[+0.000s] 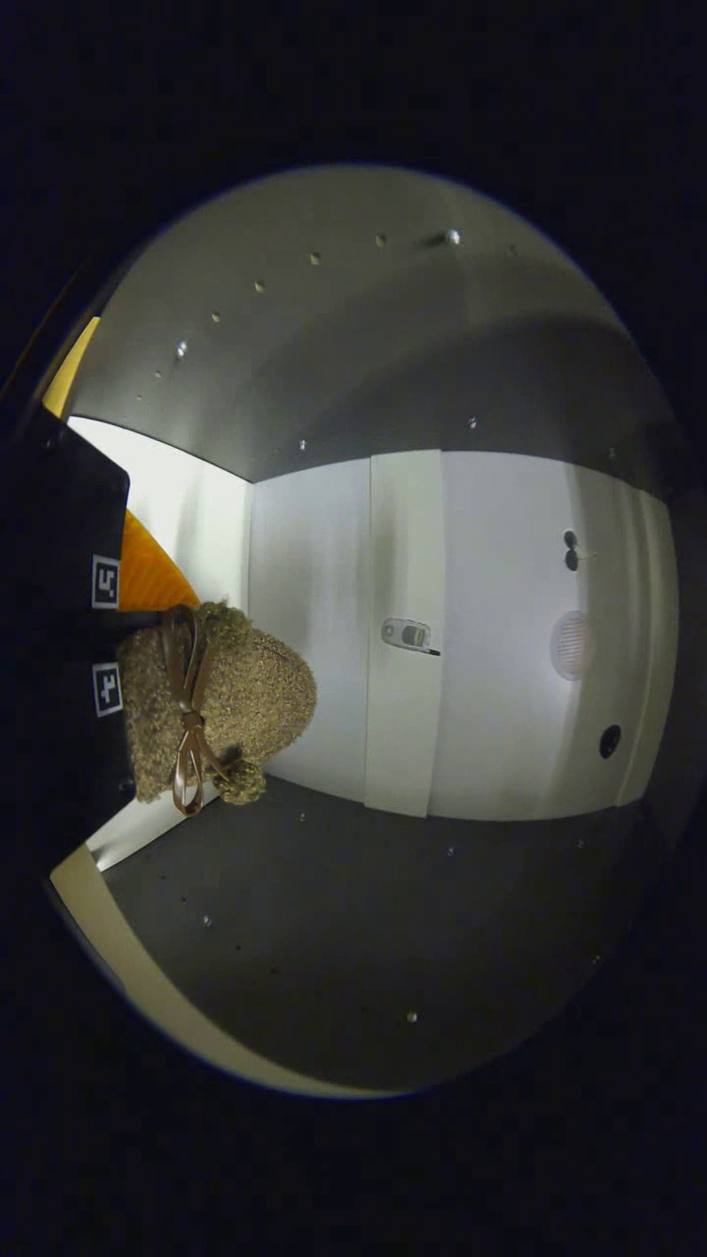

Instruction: Open the shoe cabinet door, grab the shoes and put them into the shoe cabinet, then close the shoe cabinet door.

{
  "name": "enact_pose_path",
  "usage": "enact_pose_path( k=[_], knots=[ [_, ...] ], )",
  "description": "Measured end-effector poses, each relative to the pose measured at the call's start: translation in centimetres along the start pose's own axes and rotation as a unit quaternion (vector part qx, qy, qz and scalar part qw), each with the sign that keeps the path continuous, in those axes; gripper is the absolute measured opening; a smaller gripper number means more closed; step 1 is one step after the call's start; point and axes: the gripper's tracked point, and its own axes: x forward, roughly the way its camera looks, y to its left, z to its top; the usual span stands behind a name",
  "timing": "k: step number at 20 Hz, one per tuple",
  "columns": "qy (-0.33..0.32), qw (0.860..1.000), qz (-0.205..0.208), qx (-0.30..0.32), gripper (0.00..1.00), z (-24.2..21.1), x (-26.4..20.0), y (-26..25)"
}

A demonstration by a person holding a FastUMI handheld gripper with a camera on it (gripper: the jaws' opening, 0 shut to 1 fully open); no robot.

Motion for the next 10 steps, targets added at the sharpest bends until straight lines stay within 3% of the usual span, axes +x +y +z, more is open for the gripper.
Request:
enact_pose_path(
  k=[5,9,10],
  knots=[
    [0.042,0.999,0.007,0.027,0.05,-2.5,5.2,-0.2],
    [0.061,0.998,0.001,0.010,0.05,-3.8,5.8,-0.8],
    [0.065,0.998,-0.003,0.003,0.10,-4.0,5.5,-1.1]
  ],
)
